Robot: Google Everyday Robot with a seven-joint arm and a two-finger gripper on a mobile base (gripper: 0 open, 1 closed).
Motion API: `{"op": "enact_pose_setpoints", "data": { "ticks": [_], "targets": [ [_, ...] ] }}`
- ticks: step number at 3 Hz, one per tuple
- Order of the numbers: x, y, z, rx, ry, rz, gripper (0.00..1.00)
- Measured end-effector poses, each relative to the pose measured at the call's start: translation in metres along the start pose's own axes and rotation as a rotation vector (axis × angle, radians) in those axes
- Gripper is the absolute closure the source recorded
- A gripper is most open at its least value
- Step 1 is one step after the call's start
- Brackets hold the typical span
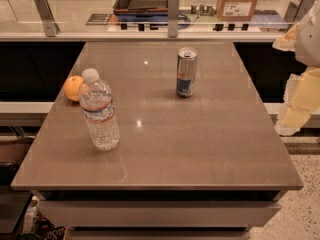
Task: Pick water bottle
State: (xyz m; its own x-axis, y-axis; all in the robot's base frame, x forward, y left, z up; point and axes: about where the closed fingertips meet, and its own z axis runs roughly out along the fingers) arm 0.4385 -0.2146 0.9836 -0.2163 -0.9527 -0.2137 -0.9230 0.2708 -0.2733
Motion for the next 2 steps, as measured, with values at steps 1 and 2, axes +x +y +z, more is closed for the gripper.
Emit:
{"op": "enact_pose_setpoints", "data": {
  "ticks": [1, 2],
  "targets": [
    [0.0000, 0.0000, 0.0000, 0.000, 0.000, 0.000, 0.00],
    [-0.0058, -0.0009, -0.0044, 0.012, -0.024, -0.013, 0.00]
  ]
}}
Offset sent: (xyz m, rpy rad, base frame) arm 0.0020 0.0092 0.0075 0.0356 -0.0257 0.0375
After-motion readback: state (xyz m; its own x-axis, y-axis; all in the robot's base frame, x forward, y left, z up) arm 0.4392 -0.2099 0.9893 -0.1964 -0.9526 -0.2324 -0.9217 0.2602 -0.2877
